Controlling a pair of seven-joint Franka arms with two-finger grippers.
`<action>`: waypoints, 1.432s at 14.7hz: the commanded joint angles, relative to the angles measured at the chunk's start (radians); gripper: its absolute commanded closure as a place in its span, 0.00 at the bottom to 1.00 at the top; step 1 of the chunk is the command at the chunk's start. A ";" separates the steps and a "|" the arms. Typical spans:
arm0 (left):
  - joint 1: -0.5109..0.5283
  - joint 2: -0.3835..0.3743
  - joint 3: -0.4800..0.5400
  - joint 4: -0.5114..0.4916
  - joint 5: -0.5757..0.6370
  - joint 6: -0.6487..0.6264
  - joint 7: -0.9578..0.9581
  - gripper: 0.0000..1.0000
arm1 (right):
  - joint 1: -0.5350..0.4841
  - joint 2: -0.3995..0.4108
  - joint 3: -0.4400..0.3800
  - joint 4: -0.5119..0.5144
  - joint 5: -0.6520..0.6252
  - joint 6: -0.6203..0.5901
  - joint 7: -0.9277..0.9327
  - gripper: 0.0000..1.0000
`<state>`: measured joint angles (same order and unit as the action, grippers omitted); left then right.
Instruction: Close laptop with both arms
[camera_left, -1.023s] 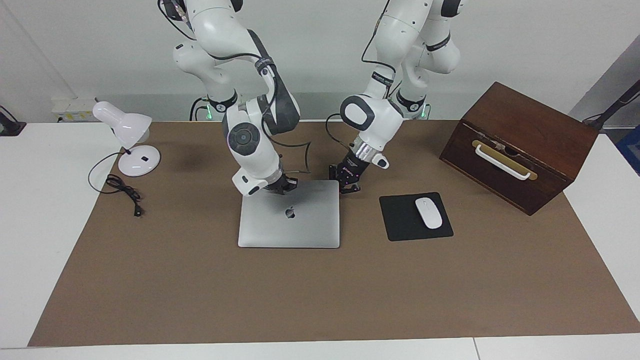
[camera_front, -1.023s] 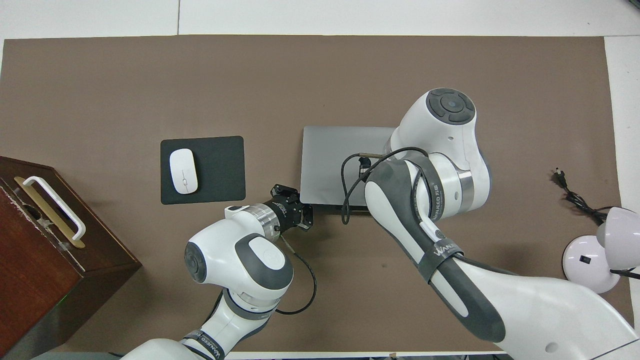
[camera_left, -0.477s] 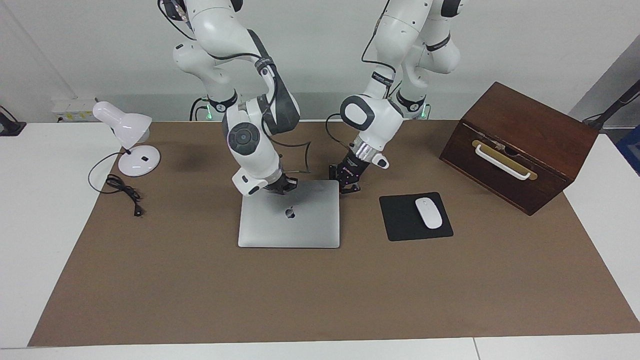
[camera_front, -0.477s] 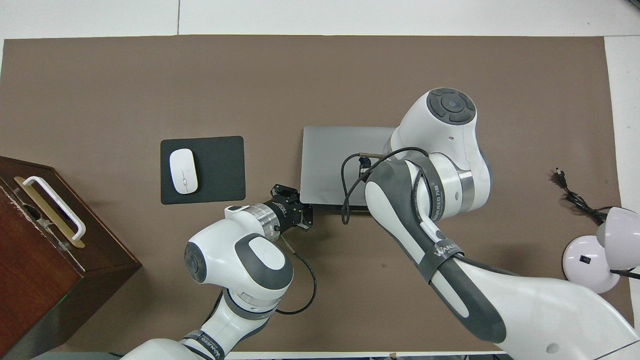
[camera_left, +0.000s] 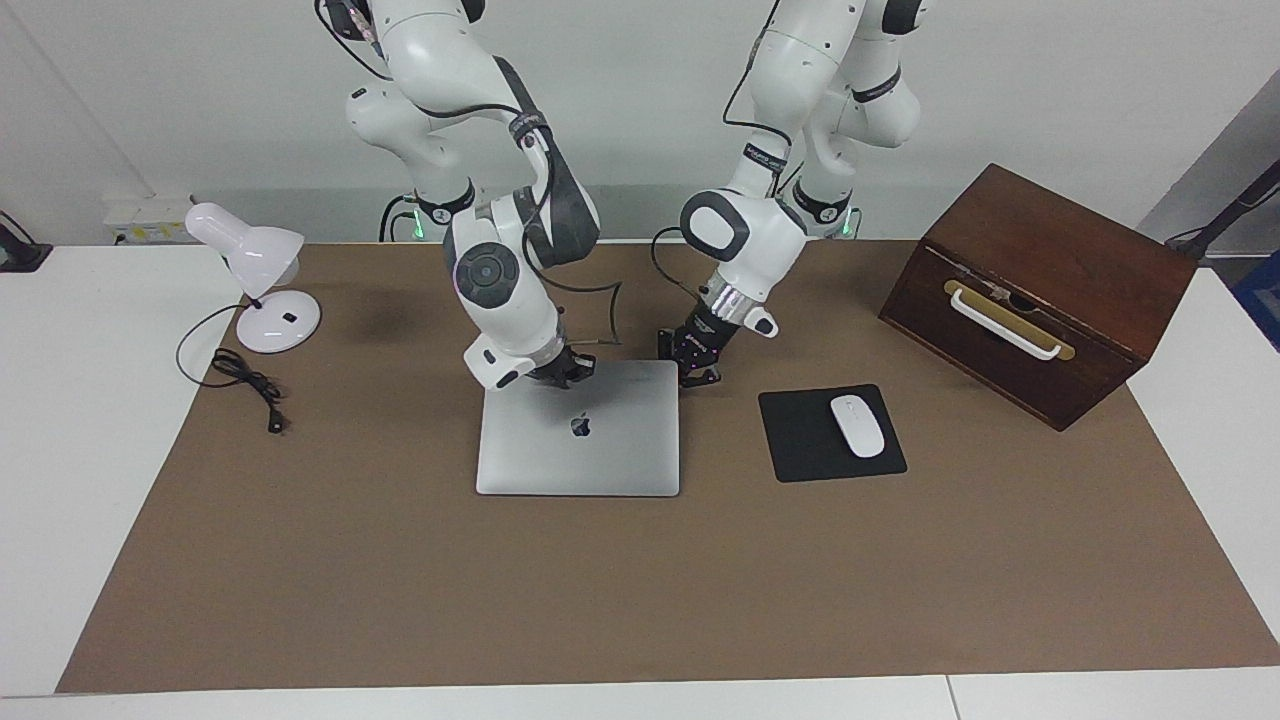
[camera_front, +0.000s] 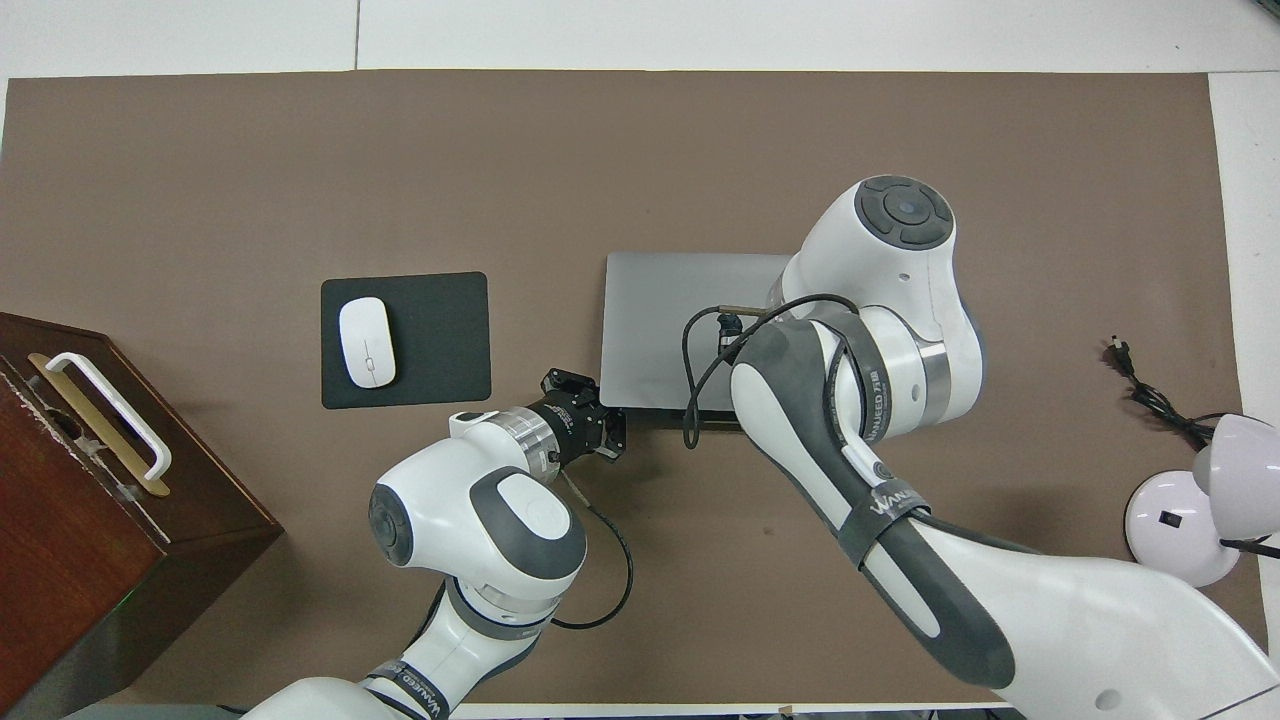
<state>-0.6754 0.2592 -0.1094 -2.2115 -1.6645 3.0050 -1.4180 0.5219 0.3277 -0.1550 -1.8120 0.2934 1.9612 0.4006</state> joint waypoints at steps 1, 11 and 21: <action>-0.016 0.017 0.008 -0.043 -0.027 0.006 0.020 1.00 | 0.001 -0.025 0.000 -0.030 0.018 0.004 -0.017 1.00; 0.000 0.015 0.010 -0.037 -0.032 -0.003 0.020 1.00 | -0.003 -0.035 0.000 -0.023 0.018 -0.019 -0.016 1.00; 0.051 -0.005 0.011 -0.028 -0.024 -0.040 0.028 1.00 | -0.013 -0.053 -0.001 0.000 0.018 -0.059 -0.016 1.00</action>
<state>-0.6551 0.2577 -0.1061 -2.2117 -1.6759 2.9904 -1.4185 0.5176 0.2908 -0.1579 -1.8080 0.2934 1.9210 0.4006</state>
